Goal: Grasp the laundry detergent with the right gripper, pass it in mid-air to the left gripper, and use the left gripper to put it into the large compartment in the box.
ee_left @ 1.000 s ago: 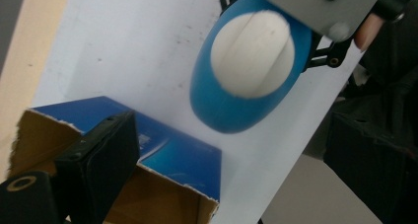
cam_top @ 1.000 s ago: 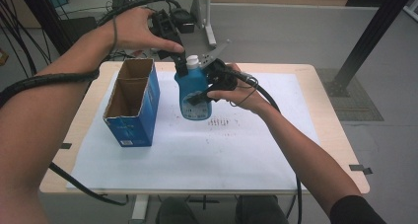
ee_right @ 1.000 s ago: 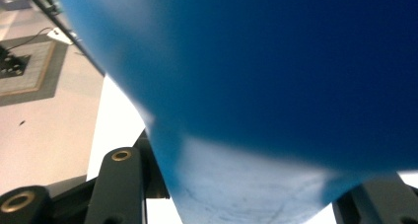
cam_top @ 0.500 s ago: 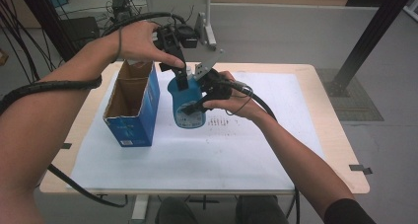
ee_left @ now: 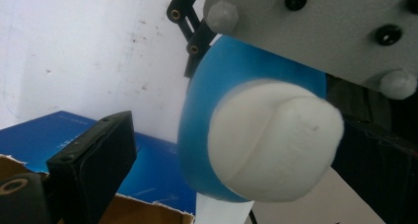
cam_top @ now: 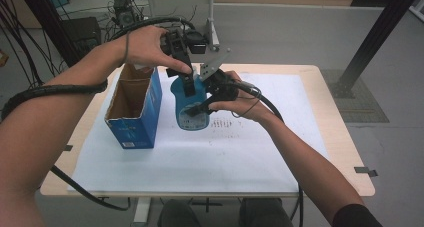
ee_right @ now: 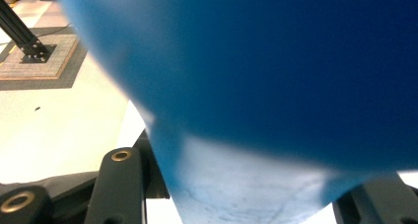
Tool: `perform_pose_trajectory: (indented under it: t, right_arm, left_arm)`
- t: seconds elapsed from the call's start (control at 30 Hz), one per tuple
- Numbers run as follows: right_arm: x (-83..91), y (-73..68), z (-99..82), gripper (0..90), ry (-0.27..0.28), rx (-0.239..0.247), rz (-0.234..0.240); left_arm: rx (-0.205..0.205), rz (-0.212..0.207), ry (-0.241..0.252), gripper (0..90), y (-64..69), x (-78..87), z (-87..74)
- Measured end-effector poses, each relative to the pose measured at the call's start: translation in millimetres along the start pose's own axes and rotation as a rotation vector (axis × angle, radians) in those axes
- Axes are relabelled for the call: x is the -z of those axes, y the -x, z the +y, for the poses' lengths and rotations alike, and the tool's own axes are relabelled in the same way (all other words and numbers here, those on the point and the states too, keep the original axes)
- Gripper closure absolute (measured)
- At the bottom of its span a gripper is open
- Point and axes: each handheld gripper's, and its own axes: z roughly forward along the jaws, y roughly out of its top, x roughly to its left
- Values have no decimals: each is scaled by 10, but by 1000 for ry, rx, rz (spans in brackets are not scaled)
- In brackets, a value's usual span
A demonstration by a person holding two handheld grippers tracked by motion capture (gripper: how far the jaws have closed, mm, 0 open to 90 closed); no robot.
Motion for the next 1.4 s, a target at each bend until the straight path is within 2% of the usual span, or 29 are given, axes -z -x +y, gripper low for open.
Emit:
perform_pose_trajectory:
  t: [0.23, 0.33, 0.43, 0.6, 0.63, 0.83, 1.0, 1.07, 1.1, 1.13, 1.4]
  right_arm:
    - [39, -33, 14, 444, 8, 12, -3]
    - [59, -49, 19, 444, 13, 6, -2]
    - [74, -56, 21, 444, 15, 7, -2]
    - [88, -51, 19, 445, 17, 5, -6]
    - [86, -50, 19, 444, 21, 3, -4]
    - [65, -40, 26, 444, 37, 25, 2]
    - [74, -40, 27, 444, 33, 10, 6]
    - [88, -52, 26, 444, 16, -21, 1]
    - [76, -23, 28, 444, 40, 12, -7]
    - [73, -13, 29, 444, 46, 21, -14]
    - [46, -36, 45, 444, 36, 25, -7]
  left_arm:
    - [-19, 6, -4, 53, 37, 6, 28]
    - [-14, 7, 4, 54, 56, -10, 35]
    - [-24, 9, -3, 54, 45, -14, 38]
    - [-17, 1, 10, 54, 46, -27, 40]
    - [-27, 1, 3, 54, 43, -28, 42]
    - [-34, 3, 1, 54, 51, -57, 50]
    - [-38, 4, 13, 54, 66, -61, 51]
    - [-37, 1, 19, 54, 76, -63, 55]
    - [-49, 6, 9, 55, 78, -61, 60]
    - [-51, 8, 10, 55, 85, -65, 65]
    - [-65, 6, 4, 55, 110, -86, 97]
